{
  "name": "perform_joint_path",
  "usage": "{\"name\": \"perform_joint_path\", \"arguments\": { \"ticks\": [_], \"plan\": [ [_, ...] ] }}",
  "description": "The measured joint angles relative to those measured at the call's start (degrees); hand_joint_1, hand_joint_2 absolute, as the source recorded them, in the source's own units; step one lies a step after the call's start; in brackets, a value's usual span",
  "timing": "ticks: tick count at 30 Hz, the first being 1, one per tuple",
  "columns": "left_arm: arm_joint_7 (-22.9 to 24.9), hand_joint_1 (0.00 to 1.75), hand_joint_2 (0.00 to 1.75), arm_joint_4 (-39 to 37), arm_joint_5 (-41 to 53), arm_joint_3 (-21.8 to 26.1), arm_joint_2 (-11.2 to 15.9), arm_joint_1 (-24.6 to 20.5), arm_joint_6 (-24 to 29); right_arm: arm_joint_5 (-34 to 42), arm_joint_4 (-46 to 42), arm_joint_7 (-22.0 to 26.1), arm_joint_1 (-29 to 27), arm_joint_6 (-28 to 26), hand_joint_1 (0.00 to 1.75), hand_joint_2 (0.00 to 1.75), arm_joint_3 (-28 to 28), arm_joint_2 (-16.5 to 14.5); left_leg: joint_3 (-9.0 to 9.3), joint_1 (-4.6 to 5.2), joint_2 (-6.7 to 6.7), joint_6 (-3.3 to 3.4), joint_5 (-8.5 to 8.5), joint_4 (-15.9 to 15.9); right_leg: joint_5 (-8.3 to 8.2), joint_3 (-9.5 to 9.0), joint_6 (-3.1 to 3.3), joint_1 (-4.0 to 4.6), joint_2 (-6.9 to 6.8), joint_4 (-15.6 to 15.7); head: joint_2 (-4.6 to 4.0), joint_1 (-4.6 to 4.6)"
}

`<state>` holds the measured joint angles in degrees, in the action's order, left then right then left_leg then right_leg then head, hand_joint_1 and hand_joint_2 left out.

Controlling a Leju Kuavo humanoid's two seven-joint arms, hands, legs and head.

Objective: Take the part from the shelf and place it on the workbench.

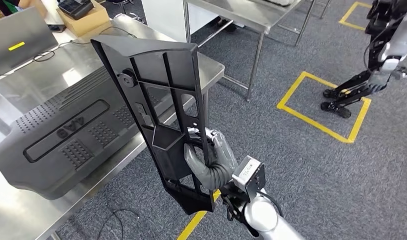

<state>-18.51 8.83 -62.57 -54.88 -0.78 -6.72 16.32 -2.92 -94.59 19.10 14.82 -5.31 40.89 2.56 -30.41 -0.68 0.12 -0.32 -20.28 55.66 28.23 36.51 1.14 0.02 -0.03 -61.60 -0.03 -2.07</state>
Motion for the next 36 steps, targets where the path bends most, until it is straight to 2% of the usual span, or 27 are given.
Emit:
{"name": "perform_joint_path", "arguments": {
  "ticks": [3,4,5,6,7,8,9,10,11,13,15,16,18,19,20,21,23,24,25,26,27,30,31,36],
  "plan": [
    [-0.02,0.0,1.75,0.0,0.01,0.0,-0.01,0.03,0.02,0.22,0.02,0.07,0.05,0.1,1.75,1.75,-0.01,0.04,0.41,-0.31,0.39,-0.18,0.48,-0.78,4.24,4.54,-1.01,-0.5,0.1,-9.19,0.0,1.21],
    [-0.02,0.0,1.75,0.0,0.01,0.0,-0.01,0.04,0.02,0.33,0.02,0.07,-0.07,0.13,1.75,1.75,-0.01,0.08,0.41,-0.41,0.55,-0.33,0.35,-0.66,4.64,5.65,-1.34,-0.75,0.08,-11.29,0.0,1.5],
    [-0.02,0.0,1.75,0.0,0.01,0.0,-0.02,0.06,0.03,0.44,0.02,0.07,-0.16,0.13,1.75,1.75,-0.02,0.13,0.43,-0.58,0.72,-0.55,0.15,-0.47,3.96,5.79,-1.67,-0.99,0.03,-11.4,-0.01,1.76],
    [-0.02,0.0,1.75,0.0,0.02,0.0,-0.02,0.06,0.03,0.54,0.02,0.07,-0.19,0.14,1.75,1.75,-0.02,0.17,0.48,-0.82,0.92,-0.85,-0.12,-0.19,2.32,4.85,-1.99,-1.23,-0.1,-9.33,0.0,2.01],
    [-0.02,0.0,1.75,0.01,0.02,0.0,-0.03,0.05,0.03,0.6,0.02,0.07,-0.19,0.16,1.75,1.75,-0.02,0.2,0.54,-1.12,1.12,-1.24,-0.5,0.21,0.34,3.12,-2.34,-1.46,-0.4,-5.64,0.0,2.25],
    [-0.02,0.0,1.75,0.0,0.03,0.01,-0.01,0.02,0.03,0.67,0.03,0.07,-0.2,0.19,1.75,1.75,-0.02,0.21,0.52,-1.3,1.35,-1.72,-0.94,0.62,-0.94,1.49,-2.55,-1.45,-0.76,-2.37,0.01,2.49],
    [-0.03,0.0,1.75,-0.01,0.03,0.01,0.04,-0.02,0.03,0.75,0.03,0.08,-0.18,0.22,1.75,1.75,-0.02,0.21,0.47,-1.34,1.54,-2.23,-1.4,1.2,-1.65,0.32,-2.41,-1.41,-0.96,0.19,0.01,2.91],
    [-0.03,0.0,1.75,-0.01,0.04,0.01,0.08,-0.03,0.04,0.81,0.03,0.09,-0.19,0.26,1.75,1.75,-0.02,0.21,0.43,-1.29,1.69,-2.65,-1.75,1.58,-1.65,-0.2,-1.91,-1.31,-1.0,1.37,0.01,3.13],
    [-0.04,0.0,1.75,-0.02,0.03,0.01,0.13,-0.03,0.04,0.85,0.03,0.1,-0.19,0.29,1.75,1.75,-0.02,0.21,0.43,-1.17,1.83,-2.95,-1.97,1.78,-1.2,-0.15,-1.2,-1.11,-0.81,1.28,0.01,3.06],
    [-0.04,0.0,1.75,-0.01,0.03,-0.01,0.14,0.01,0.05,0.91,0.02,0.11,-0.19,0.32,1.75,1.75,-0.02,0.2,0.71,-1.23,1.98,-3.34,-2.37,2.02,-0.93,-0.11,0.16,-1.05,-0.18,1.16,0.0,2.44],
    [-0.05,0.0,1.75,-0.01,0.04,-0.02,0.14,-0.06,0.05,0.98,0.02,0.12,-0.15,0.34,1.75,1.75,-0.02,0.19,0.03,-1.38,1.62,-3.57,-4.1,4.44,-0.77,-0.32,0.8,-0.97,0.32,1.16,0.0,1.73],
    [-0.06,0.0,1.75,0.0,0.04,-0.02,0.14,-0.09,0.05,1.0,0.02,0.13,-0.14,0.37,1.75,1.75,-0.02,0.17,-1.28,-1.34,1.31,-3.56,-5.71,7.4,-0.72,-0.45,1.0,-0.91,0.55,1.2,0.0,1.41],
    [-0.07,0.0,1.75,0.0,0.03,-0.02,0.15,-0.05,0.05,1.0,0.02,0.13,-0.14,0.43,1.75,1.75,-0.02,0.14,-5.72,-0.98,0.85,-3.28,-9.12,15.88,-0.6,-0.56,1.23,-0.62,1.12,1.19,0.0,0.57],
    [-0.07,0.0,1.75,0.0,0.02,-0.02,0.15,0.01,0.05,1.0,0.02,0.13,-0.15,0.44,1.75,1.75,-0.02,0.13,-7.76,-0.72,0.73,-3.04,-9.85,19.23,-0.55,-0.62,1.31,-0.41,1.49,1.19,0.0,0.18],
    [-0.07,0.0,1.75,0.0,0.02,-0.02,0.15,0.07,0.05,1.0,0.02,0.12,-0.16,0.45,1.75,1.75,-0.02,0.13,-9.0,-0.43,0.61,-2.64,-9.45,20.68,-0.49,-0.72,1.41,-0.16,1.92,1.19,0.01,-0.16],
    [-0.07,0.0,1.75,0.0,0.02,-0.02,0.15,0.09,0.05,1.0,0.02,0.11,-0.17,0.45,1.75,1.75,-0.02,0.13,-9.15,-0.07,0.44,-2.06,-7.88,19.75,-0.44,-0.85,1.48,0.08,2.37,1.21,0.0,-0.38],
    [-0.07,0.0,1.75,-0.01,0.03,-0.02,0.16,0.06,0.05,1.0,0.02,0.12,-0.16,0.46,1.75,1.75,-0.02,0.11,-6.8,0.95,-0.56,-0.4,-3.07,12.43,-0.4,-1.18,1.57,0.41,3.23,1.33,0.0,-0.65],
    [-0.07,0.0,1.75,-0.01,0.03,-0.02,0.19,0.05,0.07,1.0,0.02,0.12,-0.15,0.46,1.75,1.75,-0.02,0.09,-5.39,1.3,-1.21,0.46,-1.29,8.59,-0.42,-1.29,1.58,0.47,3.54,1.44,0.0,-0.57],
    [-0.07,0.0,1.75,-0.02,0.03,-0.02,0.22,0.05,0.09,1.0,0.02,0.12,-0.15,0.47,1.75,1.75,-0.02,0.08,-4.31,1.62,-1.69,1.14,-0.18,5.63,-0.47,-1.33,1.55,0.35,3.77,1.56,0.01,-0.5],
    [-0.08,0.0,1.75,-0.02,0.02,-0.02,0.25,0.05,0.1,1.0,0.02,0.12,-0.16,0.46,1.75,1.75,-0.02,0.07,-3.72,1.83,-1.99,1.58,0.22,3.93,-0.46,-1.32,1.53,0.21,3.92,1.61,0.01,-0.52],
    [-0.08,0.0,1.75,-0.01,0.02,-0.02,0.25,0.03,0.11,1.0,0.02,0.11,-0.16,0.47,1.75,1.75,-0.02,0.06,-3.49,1.84,-1.92,1.25,0.2,3.35,-0.37,-1.28,1.76,0.12,3.98,1.61,0.01,-0.6],
    [-0.09,0.0,1.75,-0.01,0.01,-0.02,0.25,0.03,0.11,0.85,0.02,0.11,-0.16,0.46,1.75,1.75,-0.02,0.06,-3.25,1.74,-1.92,-0.9,0.17,2.75,-0.05,-1.33,2.43,0.17,4.04,1.54,0.0,-0.86],
    [-0.09,0.0,1.75,-0.01,0.0,-0.02,0.25,0.04,0.11,0.51,0.02,0.1,-0.15,0.36,1.75,1.75,-0.02,0.06,-3.25,1.68,-1.96,-1.1,0.15,2.78,-0.05,-1.38,2.38,0.2,4.03,1.58,0.0,-0.68],
    [-0.09,0.0,1.75,0.0,0.02,-0.02,0.26,0.02,0.11,-1.55,0.02,-0.09,-0.15,-0.38,1.75,1.75,-0.02,0.06,-3.27,1.68,-1.99,-0.77,0.18,2.82,-0.16,-1.6,2.21,0.22,4.02,1.92,-0.01,0.05]
  ]
}}
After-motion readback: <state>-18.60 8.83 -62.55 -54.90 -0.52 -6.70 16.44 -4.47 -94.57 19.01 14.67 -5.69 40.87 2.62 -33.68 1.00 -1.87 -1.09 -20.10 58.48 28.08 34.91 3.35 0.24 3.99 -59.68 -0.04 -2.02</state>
